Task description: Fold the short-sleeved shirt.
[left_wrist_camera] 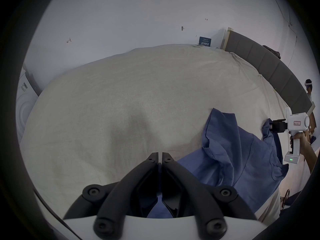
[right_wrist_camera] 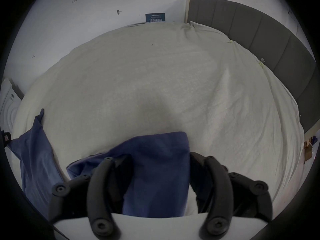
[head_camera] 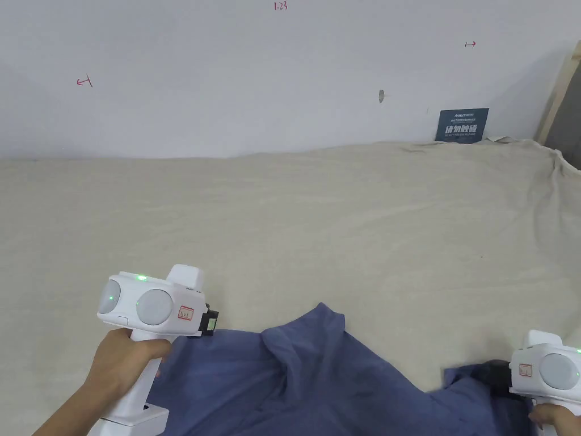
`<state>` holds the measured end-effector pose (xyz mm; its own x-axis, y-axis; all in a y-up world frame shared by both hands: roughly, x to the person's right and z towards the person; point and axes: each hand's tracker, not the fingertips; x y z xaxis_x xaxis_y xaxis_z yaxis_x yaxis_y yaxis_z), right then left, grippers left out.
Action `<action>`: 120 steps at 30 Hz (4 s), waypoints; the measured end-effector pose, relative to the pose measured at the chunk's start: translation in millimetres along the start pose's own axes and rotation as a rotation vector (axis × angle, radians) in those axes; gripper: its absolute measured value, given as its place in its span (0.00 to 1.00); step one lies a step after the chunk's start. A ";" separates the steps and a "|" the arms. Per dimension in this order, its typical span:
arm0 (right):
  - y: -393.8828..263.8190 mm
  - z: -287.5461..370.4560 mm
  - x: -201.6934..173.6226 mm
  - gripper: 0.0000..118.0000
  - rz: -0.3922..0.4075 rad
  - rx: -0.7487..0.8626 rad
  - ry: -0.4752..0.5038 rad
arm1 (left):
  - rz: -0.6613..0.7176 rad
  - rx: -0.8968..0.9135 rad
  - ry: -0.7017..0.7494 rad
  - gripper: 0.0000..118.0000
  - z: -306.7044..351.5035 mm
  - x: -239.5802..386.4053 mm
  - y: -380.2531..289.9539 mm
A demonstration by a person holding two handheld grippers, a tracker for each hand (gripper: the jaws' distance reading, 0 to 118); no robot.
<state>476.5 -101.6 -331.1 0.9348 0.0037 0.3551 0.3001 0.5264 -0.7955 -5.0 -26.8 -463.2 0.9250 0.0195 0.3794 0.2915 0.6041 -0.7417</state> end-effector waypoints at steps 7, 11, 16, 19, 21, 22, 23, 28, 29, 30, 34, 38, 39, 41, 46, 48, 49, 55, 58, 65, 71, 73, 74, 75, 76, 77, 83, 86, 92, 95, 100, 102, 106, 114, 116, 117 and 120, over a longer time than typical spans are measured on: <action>0.3 38.1 0.2 0.02 0.026 0.099 0.036 | 0.002 0.002 0.007 0.00 3.0 0.4 -3.1; 12.5 82.5 0.7 0.02 0.063 0.192 0.114 | 0.016 0.020 0.019 0.00 13.8 -1.8 -2.4; 47.5 137.0 -5.2 0.02 0.110 0.336 0.151 | 0.062 0.076 0.041 0.00 42.3 -15.7 6.5; 70.3 166.8 -9.7 0.02 0.128 0.407 0.182 | 0.074 0.116 0.074 0.00 67.8 -29.8 15.7; 85.0 187.5 -13.4 0.02 0.141 0.457 0.204 | 0.097 0.155 0.102 0.00 88.4 -42.5 23.8; 93.3 198.1 -15.6 0.02 0.142 0.477 0.209 | 0.109 0.178 0.119 0.00 100.4 -50.0 28.5; 100.6 205.6 -17.6 0.02 0.149 0.498 0.213 | 0.121 0.195 0.132 0.00 111.9 -57.1 33.4; 141.3 247.1 -30.5 0.02 0.169 0.606 0.230 | 0.162 0.308 0.195 0.00 182.9 -85.2 61.4; 150.3 255.1 -33.5 0.02 0.167 0.624 0.237 | 0.162 0.325 0.207 0.00 196.5 -89.6 68.7; 159.4 263.1 -36.7 0.02 0.164 0.638 0.248 | 0.167 0.352 0.218 0.00 210.1 -94.1 76.2; 192.3 288.8 -51.8 0.02 0.166 0.700 0.276 | 0.158 0.428 0.275 0.00 253.2 -105.8 111.5; 234.1 307.7 -70.9 0.02 0.179 0.753 0.277 | 0.114 0.494 0.345 0.00 284.3 -117.2 159.9; 244.9 310.8 -76.5 0.02 0.179 0.773 0.276 | 0.105 0.512 0.362 0.00 291.8 -117.9 172.5; 266.4 314.8 -85.7 0.02 0.173 0.801 0.275 | 0.093 0.537 0.391 0.00 300.4 -120.0 196.6; 306.5 312.9 -106.0 0.02 0.161 0.841 0.256 | 0.070 0.587 0.443 0.00 310.9 -122.5 241.4; 315.4 307.1 -112.7 0.02 0.171 0.854 0.241 | 0.057 0.598 0.458 0.00 306.8 -123.6 251.2; 317.9 303.5 -115.0 0.02 0.180 0.857 0.236 | 0.054 0.603 0.456 0.00 303.1 -125.4 253.5; 309.0 261.4 -123.0 0.02 0.188 0.827 0.216 | 0.048 0.557 0.430 0.00 247.4 -129.3 237.3; 289.5 228.4 -121.9 0.02 0.189 0.771 0.213 | 0.069 0.486 0.386 0.00 204.9 -129.9 207.4; 197.4 148.2 -109.5 0.02 0.191 0.588 0.215 | 0.138 0.343 0.290 0.00 120.7 -119.3 95.1; 94.9 102.9 -79.9 0.02 0.167 0.431 0.237 | 0.144 0.198 0.234 0.00 80.5 -107.6 -14.8; 58.3 94.4 -69.6 0.02 0.159 0.392 0.238 | 0.170 0.156 0.225 0.00 73.4 -105.9 -52.6; 40.6 90.6 -64.2 0.02 0.156 0.360 0.240 | 0.180 0.128 0.223 0.00 69.3 -104.9 -71.1; 25.1 88.6 -59.2 0.02 0.145 0.347 0.242 | 0.194 0.105 0.219 0.00 65.5 -104.1 -87.7; 10.3 86.4 -54.7 0.02 0.142 0.318 0.238 | 0.199 0.084 0.218 0.00 62.1 -102.9 -103.0; -4.9 84.5 -50.0 0.02 0.131 0.304 0.240 | 0.207 0.068 0.216 0.00 61.0 -99.8 -118.5; -68.6 88.1 -24.1 0.02 0.082 0.234 0.242 | 0.227 0.016 0.219 0.00 64.6 -90.9 -176.6; -92.1 100.7 -15.4 0.02 0.083 0.231 0.252 | 0.274 0.031 0.194 0.00 82.8 -88.9 -196.0; -124.4 119.5 11.7 0.02 0.080 0.255 0.274 | 0.274 0.029 0.182 0.00 120.6 -83.2 -235.4; -141.7 130.9 23.1 0.02 0.079 0.252 0.296 | 0.311 0.029 0.171 0.00 140.7 -85.2 -261.2; -168.3 132.9 43.2 0.02 0.088 0.231 0.307 | 0.349 0.007 0.159 0.00 166.0 -76.0 -299.9; -179.2 133.2 48.2 0.02 0.082 0.221 0.311 | 0.361 -0.001 0.152 0.00 171.3 -73.3 -311.7; -201.2 132.1 40.6 0.02 0.099 0.186 0.295 | 0.367 -0.020 0.160 0.00 174.8 -67.7 -327.4; -218.3 103.1 20.7 0.02 0.078 0.100 0.244 | 0.339 -0.096 0.186 0.00 155.7 -57.7 -328.8; -217.7 107.4 18.6 0.02 0.060 0.098 0.246 | 0.346 -0.095 0.187 0.00 156.3 -58.4 -328.5; -216.6 108.5 18.2 0.02 0.052 0.095 0.247 | 0.354 -0.093 0.185 0.00 156.0 -60.3 -329.5; -216.4 108.2 20.1 0.02 0.062 0.093 0.249 | 0.369 -0.087 0.179 0.00 157.5 -60.9 -329.3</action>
<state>409.8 -123.5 -98.7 0.9723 -0.1644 0.1660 0.2324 0.6079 -0.7593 -195.7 -101.4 -154.9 0.9968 0.0786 -0.0166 -0.0547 0.5129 -0.8567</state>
